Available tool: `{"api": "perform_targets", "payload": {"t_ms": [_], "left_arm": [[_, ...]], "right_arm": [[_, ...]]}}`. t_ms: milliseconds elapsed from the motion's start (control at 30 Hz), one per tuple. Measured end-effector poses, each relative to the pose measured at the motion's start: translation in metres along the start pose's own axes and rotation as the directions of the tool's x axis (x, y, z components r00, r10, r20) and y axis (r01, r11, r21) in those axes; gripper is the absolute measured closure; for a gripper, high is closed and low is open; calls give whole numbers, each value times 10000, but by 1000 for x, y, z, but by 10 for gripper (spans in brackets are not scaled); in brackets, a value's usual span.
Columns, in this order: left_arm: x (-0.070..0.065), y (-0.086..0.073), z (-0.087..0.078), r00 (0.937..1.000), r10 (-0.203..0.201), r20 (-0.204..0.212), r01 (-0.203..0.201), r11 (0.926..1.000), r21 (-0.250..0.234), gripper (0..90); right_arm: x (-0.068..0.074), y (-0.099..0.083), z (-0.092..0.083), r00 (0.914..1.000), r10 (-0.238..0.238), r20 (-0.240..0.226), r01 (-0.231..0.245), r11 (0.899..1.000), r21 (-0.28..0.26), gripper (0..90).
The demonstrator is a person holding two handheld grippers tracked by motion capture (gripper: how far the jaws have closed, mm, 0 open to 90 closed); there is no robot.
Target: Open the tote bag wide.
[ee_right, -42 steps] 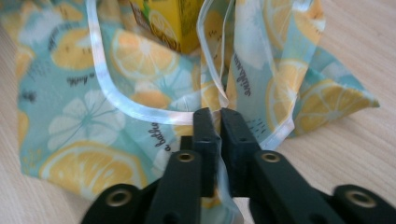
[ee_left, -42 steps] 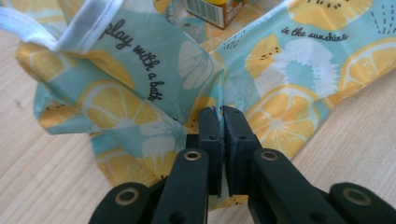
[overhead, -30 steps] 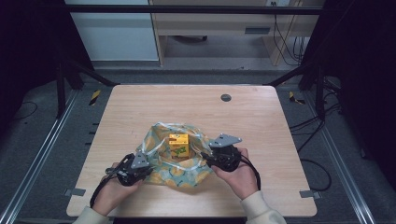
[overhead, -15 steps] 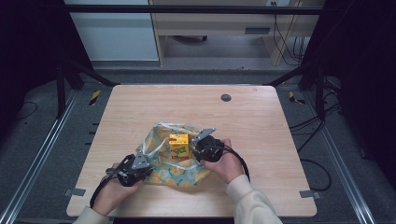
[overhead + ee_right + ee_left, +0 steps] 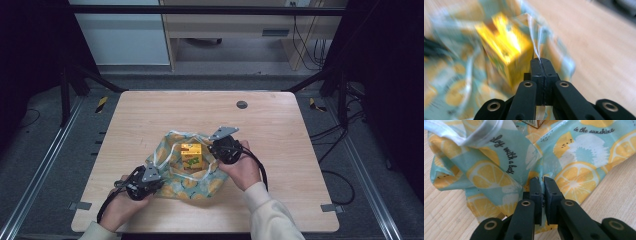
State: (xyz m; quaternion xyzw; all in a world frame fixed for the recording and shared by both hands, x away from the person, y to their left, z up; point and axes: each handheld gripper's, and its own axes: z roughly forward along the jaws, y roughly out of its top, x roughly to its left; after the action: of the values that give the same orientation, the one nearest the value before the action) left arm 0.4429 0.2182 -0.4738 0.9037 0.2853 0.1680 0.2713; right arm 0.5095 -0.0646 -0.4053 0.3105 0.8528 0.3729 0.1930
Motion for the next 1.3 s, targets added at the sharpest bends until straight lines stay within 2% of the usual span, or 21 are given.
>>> {"api": "perform_targets", "payload": {"t_ms": [33, 67, 200, 233, 267, 333, 400, 433, 500, 600, 633, 667, 833, 933, 1067, 1133, 1167, 1200, 1267, 1300], "left_arm": [[0, 0, 0, 10000, 23, 0, -23, 10000, 11, 858], [-1, 0, 1, 10000, 27, 11, -27, 10000, -1, 858], [0, 0, 1, 10000, 12, 8, -12, 10000, -13, 858], [0, 0, 1, 10000, 1, 4, -1, 10000, -19, 858], [1, -1, 0, 10000, -38, -38, 38, 10000, -47, 857], [2, -1, -1, 10000, -65, -73, 64, 10000, -40, 857], [3, -2, -1, 9999, -106, -124, 106, 9999, -60, 857], [6, -4, -1, 9997, -197, -151, 196, 9998, -69, 857], [9, -5, -2, 9994, -315, -142, 314, 9995, -88, 857], [12, -5, -2, 9988, -457, -180, 456, 9989, -94, 856], [12, -5, -2, 9988, -457, -180, 456, 9989, -94, 857], [13, -6, -1, 9983, -517, -257, 515, 9986, -101, 857], [18, -9, -1, 9971, -690, -332, 687, 9976, -90, 857], [21, -10, -2, 9965, -756, -365, 755, 9971, -45, 857], [24, -12, -2, 9956, -856, -388, 855, 9963, -58, 856], [24, -13, -4, 9954, -876, -401, 871, 9961, -129, 843], [24, -13, -4, 9954, -876, -401, 871, 9961, -129, 830], [23, -13, -7, 9951, -884, -444, 872, 9958, -286, 816], [22, -13, -13, 9946, -900, -524, 873, 9949, -505, 784], [22, -13, -13, 9946, -900, -524, 873, 9949, -505, 761]], "right_arm": [[1, 4, -6, 10000, -2, 25, 3, 9996, -275, 900], [3, 13, -20, 10000, -5, -20, 3, 9955, -947, 900], [9, 25, -44, 9999, -36, -154, 6, 9818, -1897, 900], [9, 25, -44, 9999, -36, -154, 6, 9818, -1897, 900], [15, 28, -56, 9992, -125, -371, 42, 9761, -2174, 900], [20, 25, -67, 9980, -216, -600, 70, 9725, -2326, 900], [23, 22, -71, 9973, -261, -688, 93, 9722, -2338, 900], [29, 7, -80, 9954, -237, -926, 19, 9735, -2289, 900], [33, -10, -86, 9937, -171, -1109, -62, 9785, -2062, 900], [35, -43, -86, 9932, 124, -1158, -278, 9908, -1324, 900], [35, -43, -86, 9932, 124, -1158, -278, 9908, -1324, 900], [32, -67, -78, 9923, 492, -1136, -574, 9959, -696, 900], [26, -102, -55, 9836, 1182, -1360, -1149, 9929, 318, 900], [24, -112, -47, 9871, 1174, -1090, -1059, 9887, 1059, 900], [20, -117, -45, 9885, 1259, -836, -1136, 9839, 1380, 900], [21, -121, -41, 9862, 1295, -1036, -1115, 9802, 1634, 895], [22, -120, -41, 9859, 1148, -1218, -945, 9823, 1616, 870], [23, -119, -41, 9851, 1178, -1257, -974, 9827, 1574, 827], [24, -116, -42, 9847, 1043, -1400, -853, 9872, 1350, 707], [24, -116, -42, 9847, 1043, -1400, -853, 9872, 1350, 707]]}}
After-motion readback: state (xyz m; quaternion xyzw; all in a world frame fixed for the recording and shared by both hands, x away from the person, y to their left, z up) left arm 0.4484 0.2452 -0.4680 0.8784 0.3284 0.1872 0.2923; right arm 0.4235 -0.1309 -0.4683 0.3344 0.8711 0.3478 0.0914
